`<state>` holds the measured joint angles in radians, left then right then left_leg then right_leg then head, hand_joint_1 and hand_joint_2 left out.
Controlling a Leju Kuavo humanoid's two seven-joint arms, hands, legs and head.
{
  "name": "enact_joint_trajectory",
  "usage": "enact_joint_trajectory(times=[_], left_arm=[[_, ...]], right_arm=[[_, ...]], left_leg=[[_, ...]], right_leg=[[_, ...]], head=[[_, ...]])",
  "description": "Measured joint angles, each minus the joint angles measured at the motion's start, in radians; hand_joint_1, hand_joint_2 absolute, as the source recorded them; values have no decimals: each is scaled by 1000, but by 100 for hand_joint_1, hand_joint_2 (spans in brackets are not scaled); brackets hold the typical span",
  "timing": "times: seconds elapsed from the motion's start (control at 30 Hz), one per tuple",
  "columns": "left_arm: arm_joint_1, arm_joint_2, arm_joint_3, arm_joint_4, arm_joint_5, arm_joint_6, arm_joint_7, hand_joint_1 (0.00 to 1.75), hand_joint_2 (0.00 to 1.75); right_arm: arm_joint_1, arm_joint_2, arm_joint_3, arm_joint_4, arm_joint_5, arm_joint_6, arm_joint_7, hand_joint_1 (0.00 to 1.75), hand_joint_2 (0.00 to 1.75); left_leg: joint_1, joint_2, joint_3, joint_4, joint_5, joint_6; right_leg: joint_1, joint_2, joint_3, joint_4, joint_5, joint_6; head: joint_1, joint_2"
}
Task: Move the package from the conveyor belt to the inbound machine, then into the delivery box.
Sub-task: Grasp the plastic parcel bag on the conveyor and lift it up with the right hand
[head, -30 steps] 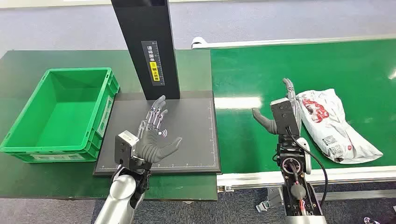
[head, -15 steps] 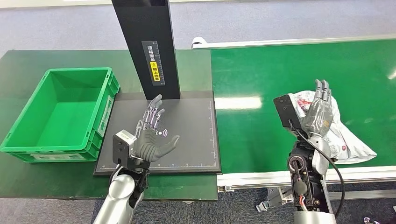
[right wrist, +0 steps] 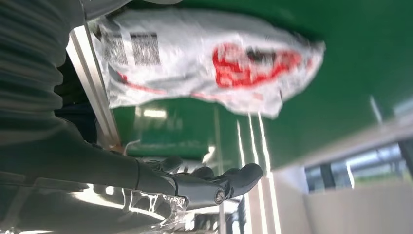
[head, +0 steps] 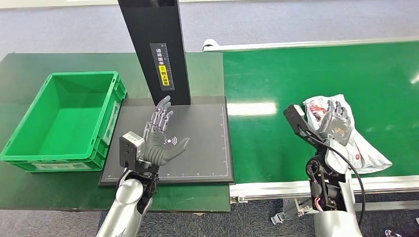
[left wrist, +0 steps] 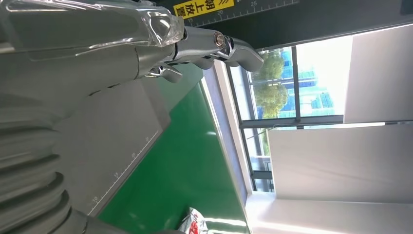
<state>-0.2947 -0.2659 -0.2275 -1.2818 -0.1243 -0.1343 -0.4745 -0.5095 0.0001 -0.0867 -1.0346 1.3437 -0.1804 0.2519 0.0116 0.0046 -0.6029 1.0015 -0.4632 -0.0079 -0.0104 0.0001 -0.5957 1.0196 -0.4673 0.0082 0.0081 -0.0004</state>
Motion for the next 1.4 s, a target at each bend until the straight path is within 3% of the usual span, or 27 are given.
enact_joint_trajectory(times=[0.4,0.93,1.27,1.4], left_arm=[[-42,-1,6,51,0,-21,-4,0,175],[-37,-3,11,57,-10,-25,-4,0,175],[-20,-3,13,50,-11,-28,-2,0,175],[-15,-3,14,43,-13,-37,3,0,175]], right_arm=[[-31,3,52,148,-47,212,-149,0,175],[-25,-1,155,172,-86,218,-171,0,175],[-25,-3,197,172,-107,170,-190,0,175],[-25,-8,203,174,-92,160,-139,0,175]], left_leg=[[0,0,0,0,0,0],[0,0,0,0,0,0],[0,0,0,0,0,0],[0,0,0,0,0,0]], right_leg=[[0,0,0,0,0,0],[0,0,0,0,0,0],[0,0,0,0,0,0],[0,0,0,0,0,0]], head=[[0,0],[0,0],[0,0],[0,0]])
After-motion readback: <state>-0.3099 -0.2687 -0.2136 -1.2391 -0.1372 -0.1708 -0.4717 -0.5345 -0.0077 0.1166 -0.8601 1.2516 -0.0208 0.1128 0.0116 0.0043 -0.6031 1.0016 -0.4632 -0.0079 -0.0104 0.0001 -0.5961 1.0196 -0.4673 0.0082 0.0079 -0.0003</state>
